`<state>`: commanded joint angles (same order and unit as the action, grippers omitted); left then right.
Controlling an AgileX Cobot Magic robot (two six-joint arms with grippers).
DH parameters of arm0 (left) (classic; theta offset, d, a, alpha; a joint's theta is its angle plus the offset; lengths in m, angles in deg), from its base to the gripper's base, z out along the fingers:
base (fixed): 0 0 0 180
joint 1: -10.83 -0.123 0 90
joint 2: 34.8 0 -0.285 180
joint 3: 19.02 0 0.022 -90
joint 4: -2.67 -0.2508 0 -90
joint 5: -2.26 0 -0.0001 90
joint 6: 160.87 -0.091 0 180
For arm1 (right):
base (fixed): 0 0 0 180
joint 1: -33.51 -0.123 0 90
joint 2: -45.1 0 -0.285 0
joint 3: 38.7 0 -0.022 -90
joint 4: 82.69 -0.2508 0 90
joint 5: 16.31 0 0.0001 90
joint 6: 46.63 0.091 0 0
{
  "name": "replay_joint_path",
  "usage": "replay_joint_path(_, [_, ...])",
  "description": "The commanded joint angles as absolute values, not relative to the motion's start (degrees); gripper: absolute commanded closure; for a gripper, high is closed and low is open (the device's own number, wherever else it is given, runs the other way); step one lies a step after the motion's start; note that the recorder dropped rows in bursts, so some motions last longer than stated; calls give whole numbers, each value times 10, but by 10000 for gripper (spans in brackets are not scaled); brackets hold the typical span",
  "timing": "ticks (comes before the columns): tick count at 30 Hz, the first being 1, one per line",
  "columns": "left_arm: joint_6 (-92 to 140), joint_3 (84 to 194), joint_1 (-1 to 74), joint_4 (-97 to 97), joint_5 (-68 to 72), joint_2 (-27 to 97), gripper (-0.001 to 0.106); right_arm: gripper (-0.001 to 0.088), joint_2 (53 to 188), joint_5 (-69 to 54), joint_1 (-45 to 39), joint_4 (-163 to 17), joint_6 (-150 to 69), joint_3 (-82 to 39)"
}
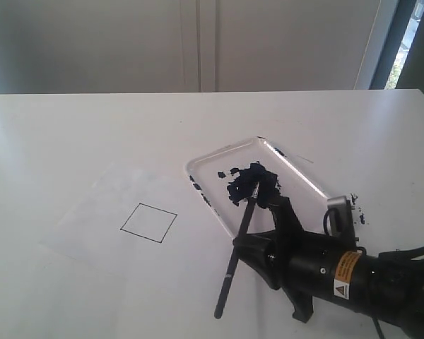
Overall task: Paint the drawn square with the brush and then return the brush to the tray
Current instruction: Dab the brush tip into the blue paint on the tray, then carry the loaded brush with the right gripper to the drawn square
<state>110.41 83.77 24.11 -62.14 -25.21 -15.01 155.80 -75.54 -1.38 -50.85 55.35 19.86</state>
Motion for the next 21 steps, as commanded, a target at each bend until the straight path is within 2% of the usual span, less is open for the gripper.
replay_joint_path(8, [1104,838,241,-621,-252,-150,1053,868,1558,-755,-14,-507,394,187])
replay_joint_path(17, [1104,838,241,-621,-252,-150,1053,868,1489,-747,-15,-304,474,139])
replay_joint_path(21, [1105,838,241,-617,-288,-150,1053,868,1485,-716,-52,-293,485,139])
